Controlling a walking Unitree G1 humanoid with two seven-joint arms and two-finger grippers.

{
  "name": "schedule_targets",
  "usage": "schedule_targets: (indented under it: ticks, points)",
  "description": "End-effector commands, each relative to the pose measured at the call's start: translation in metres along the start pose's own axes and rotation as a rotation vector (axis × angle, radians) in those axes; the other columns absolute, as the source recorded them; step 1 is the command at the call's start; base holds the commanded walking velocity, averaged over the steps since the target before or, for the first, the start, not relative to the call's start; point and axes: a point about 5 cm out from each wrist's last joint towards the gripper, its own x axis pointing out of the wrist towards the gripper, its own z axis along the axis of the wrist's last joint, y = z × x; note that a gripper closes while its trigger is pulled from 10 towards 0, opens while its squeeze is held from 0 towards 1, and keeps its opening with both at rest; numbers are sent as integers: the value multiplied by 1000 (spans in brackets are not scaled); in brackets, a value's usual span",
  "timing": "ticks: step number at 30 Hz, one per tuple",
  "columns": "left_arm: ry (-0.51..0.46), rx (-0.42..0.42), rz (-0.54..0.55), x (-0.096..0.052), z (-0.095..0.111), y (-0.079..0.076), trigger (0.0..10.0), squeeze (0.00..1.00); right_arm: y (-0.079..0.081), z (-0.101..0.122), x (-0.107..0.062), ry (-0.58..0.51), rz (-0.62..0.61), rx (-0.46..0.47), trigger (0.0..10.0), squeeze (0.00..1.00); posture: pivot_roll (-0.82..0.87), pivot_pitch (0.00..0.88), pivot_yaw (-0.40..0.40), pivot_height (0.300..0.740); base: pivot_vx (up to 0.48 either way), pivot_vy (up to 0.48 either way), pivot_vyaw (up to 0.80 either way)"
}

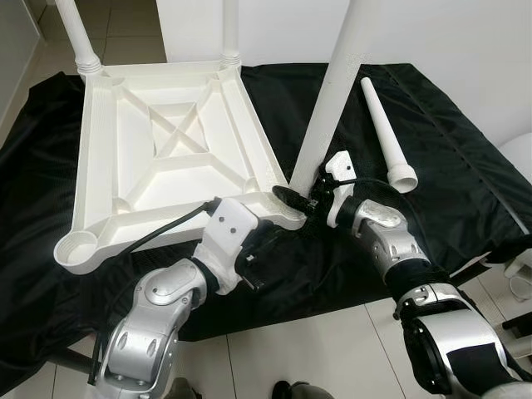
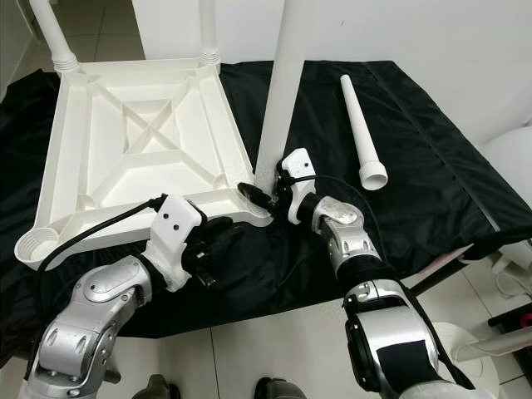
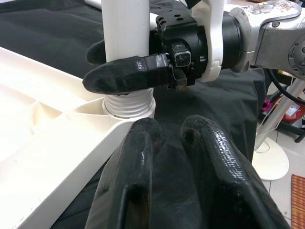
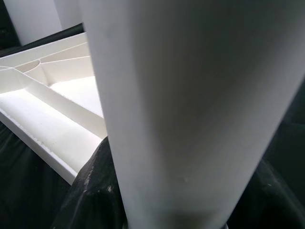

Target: Building children table

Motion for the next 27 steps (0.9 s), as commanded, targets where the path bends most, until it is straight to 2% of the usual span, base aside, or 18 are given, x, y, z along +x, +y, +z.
schedule_targets:
  ticks: [1,10,14,17,22,24,25,26,27]
  points:
    - [-4,-4,70,1,0,2,10000,0,-2,-10,-5,51,-10,23,10000,0,31,135,-30,740,0,0,0]
    - [-1,-7,69,-1,-1,1,10000,0,3,-15,1,50,-46,97,10000,0,33,139,-32,740,0,0,0]
    - [0,-8,71,-1,-1,1,10000,0,3,-16,5,70,-143,86,10000,0,37,141,-38,740,0,0,0]
    - [0,-11,75,-2,-1,1,10000,0,6,-16,11,57,-206,155,10000,0,36,141,-44,740,0,0,0]
    - [1,-15,75,-2,-2,0,10000,0,12,-18,17,80,-313,177,10000,0,36,139,-50,740,0,0,0]
    - [1,-19,70,-2,-2,-1,10000,0,16,-18,19,84,-404,172,10000,0,37,138,-56,740,0,0,0]
    - [1,-19,70,-2,-2,-1,10000,0,16,-18,19,84,-404,172,10000,0,37,138,-56,740,0,0,0]
    - [2,-19,70,-2,-3,-1,10000,0,25,-16,21,68,-508,202,10000,0,37,137,-60,740,0,0,0]
    - [2,-19,70,-2,-3,-1,10000,0,25,-16,21,68,-508,202,10000,0,37,137,-60,740,0,0,0]
